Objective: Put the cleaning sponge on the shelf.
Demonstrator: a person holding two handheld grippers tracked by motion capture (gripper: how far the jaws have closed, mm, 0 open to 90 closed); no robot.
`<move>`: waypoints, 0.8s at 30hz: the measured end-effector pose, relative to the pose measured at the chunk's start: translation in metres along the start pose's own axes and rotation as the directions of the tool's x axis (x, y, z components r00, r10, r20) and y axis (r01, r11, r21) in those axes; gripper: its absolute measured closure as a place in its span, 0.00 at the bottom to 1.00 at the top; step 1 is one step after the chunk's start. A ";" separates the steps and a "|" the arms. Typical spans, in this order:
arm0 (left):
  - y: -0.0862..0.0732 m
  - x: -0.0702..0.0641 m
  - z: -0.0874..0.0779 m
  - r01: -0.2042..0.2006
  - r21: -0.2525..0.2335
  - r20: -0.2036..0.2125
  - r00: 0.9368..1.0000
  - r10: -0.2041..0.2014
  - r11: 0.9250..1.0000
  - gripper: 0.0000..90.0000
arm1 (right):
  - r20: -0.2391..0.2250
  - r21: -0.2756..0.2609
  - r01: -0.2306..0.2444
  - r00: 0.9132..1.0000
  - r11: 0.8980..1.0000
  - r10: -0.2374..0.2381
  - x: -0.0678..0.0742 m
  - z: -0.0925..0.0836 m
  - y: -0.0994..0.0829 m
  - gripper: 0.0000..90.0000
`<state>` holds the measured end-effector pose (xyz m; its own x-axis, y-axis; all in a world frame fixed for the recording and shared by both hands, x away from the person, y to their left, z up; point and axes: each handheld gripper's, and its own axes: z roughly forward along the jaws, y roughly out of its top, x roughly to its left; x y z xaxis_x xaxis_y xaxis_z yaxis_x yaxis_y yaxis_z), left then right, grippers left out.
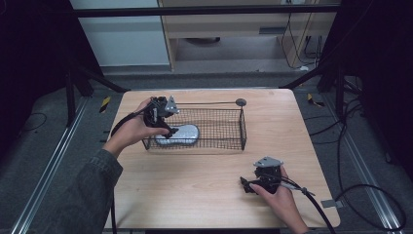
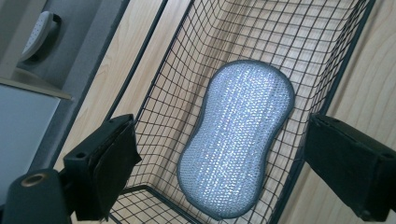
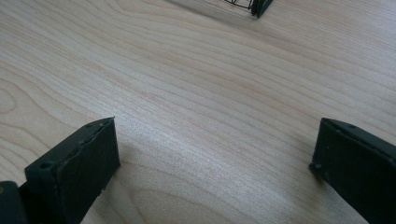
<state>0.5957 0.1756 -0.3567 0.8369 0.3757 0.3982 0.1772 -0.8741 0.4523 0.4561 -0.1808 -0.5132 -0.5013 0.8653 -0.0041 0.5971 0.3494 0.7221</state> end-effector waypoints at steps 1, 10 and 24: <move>0.000 -0.002 -0.001 0.002 -0.002 -0.004 1.000 -0.002 1.000 0.11 | 0.000 0.000 -0.001 1.000 1.000 0.001 0.000 0.000 0.000 0.01; -0.003 -0.023 -0.012 0.110 -0.055 -0.019 0.994 -0.111 0.992 0.10 | 0.000 -0.001 0.001 1.000 1.000 -0.001 0.000 0.000 0.000 0.01; -0.033 -0.080 -0.033 0.206 -0.131 -0.004 0.978 -0.208 0.970 0.08 | 0.001 -0.001 0.003 1.000 1.000 -0.003 0.000 0.000 0.000 0.01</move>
<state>0.5057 0.1847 -0.3778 0.7795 0.5508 0.2985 0.2765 -0.7300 0.6250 0.4559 -0.1811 -0.5133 -0.5022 0.8647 -0.0068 0.5950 0.3513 0.7229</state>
